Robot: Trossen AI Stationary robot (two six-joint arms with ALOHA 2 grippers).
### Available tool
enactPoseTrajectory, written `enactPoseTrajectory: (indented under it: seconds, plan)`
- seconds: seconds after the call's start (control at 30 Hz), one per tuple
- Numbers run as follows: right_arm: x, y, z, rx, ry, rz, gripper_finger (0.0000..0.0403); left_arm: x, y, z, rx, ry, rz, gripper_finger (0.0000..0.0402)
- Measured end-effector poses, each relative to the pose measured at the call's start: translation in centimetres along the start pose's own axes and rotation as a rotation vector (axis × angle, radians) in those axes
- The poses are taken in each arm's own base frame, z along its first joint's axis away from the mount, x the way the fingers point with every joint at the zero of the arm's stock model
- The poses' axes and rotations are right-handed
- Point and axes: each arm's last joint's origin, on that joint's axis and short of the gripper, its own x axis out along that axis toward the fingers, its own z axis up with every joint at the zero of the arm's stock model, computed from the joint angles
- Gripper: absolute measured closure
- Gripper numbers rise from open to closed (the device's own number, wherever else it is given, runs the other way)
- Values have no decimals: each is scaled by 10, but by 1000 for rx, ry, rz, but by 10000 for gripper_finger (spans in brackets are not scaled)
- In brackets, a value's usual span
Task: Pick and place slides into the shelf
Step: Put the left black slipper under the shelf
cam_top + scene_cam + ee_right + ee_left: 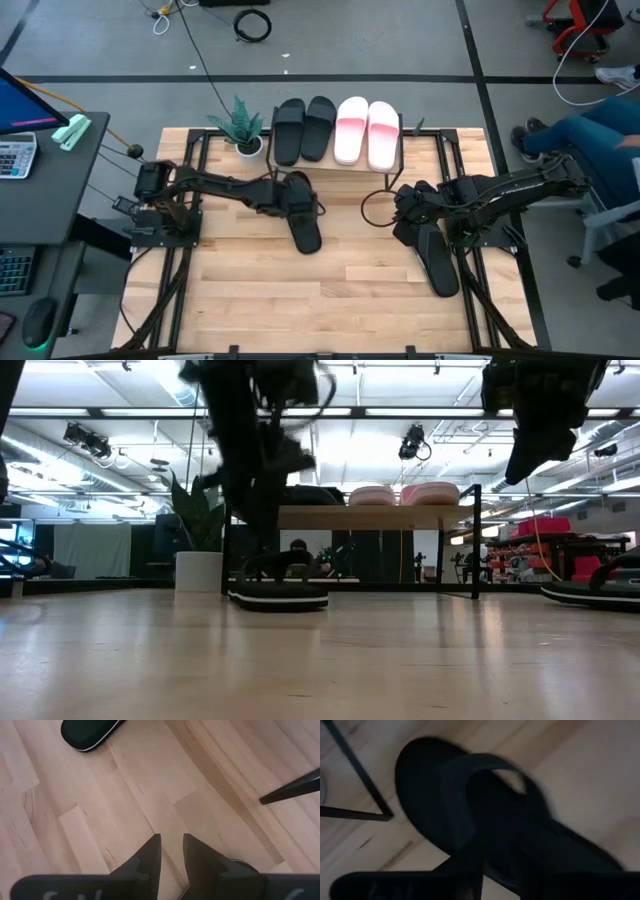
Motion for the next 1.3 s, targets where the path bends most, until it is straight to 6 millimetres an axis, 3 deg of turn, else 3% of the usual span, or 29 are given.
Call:
enactPoseTrajectory:
  seconds: [0.2,0.37,0.5,0.63,0.9,1.3]
  plan:
    - [0,0,0,4,0,0,316,-34,-32,-12,50,-51,-92,334]
    - [0,0,0,4,-1,2,316,-48,-57,-46,113,-47,-158,365]
    - [0,0,0,4,-3,3,316,-48,-73,-71,146,-78,-241,395]
    - [0,1,0,4,-5,5,316,-36,-86,-90,152,-104,-306,392]
    - [0,2,2,1,-17,15,316,18,-98,-105,139,-131,-231,395]
    - [0,2,3,-36,-27,23,316,32,-85,-101,179,-93,-101,397]
